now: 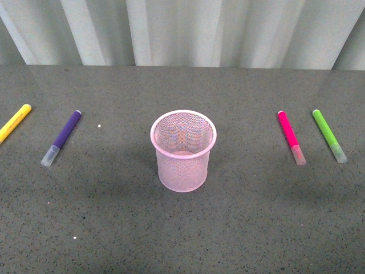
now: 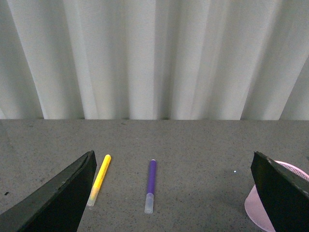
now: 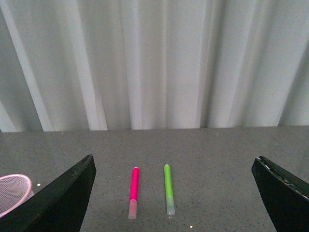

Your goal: Insert purple and pink pens into pink cup

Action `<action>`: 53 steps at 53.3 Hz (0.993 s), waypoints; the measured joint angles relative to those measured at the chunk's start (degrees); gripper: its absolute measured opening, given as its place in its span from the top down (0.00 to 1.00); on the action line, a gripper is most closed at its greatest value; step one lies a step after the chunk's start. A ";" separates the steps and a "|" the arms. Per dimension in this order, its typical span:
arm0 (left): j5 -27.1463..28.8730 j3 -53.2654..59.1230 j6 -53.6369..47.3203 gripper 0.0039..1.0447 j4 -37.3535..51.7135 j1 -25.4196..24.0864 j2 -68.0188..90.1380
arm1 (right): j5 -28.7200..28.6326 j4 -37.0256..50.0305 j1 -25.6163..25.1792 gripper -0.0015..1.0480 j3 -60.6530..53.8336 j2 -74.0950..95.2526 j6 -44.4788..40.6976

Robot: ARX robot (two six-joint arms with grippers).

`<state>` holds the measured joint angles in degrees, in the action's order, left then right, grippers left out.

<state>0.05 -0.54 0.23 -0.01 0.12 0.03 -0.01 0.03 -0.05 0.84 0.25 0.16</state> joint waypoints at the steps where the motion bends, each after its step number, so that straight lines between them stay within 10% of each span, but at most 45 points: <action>1: 0.00 0.00 0.00 0.06 0.00 0.00 0.00 | 0.00 0.00 0.00 0.07 0.00 0.00 0.00; 53: 0.00 0.00 0.00 0.06 0.00 0.00 0.00 | 0.00 0.00 0.00 0.07 0.00 0.00 0.00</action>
<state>0.05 -0.54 0.23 -0.01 0.12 0.03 -0.01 0.03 -0.05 0.84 0.25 0.16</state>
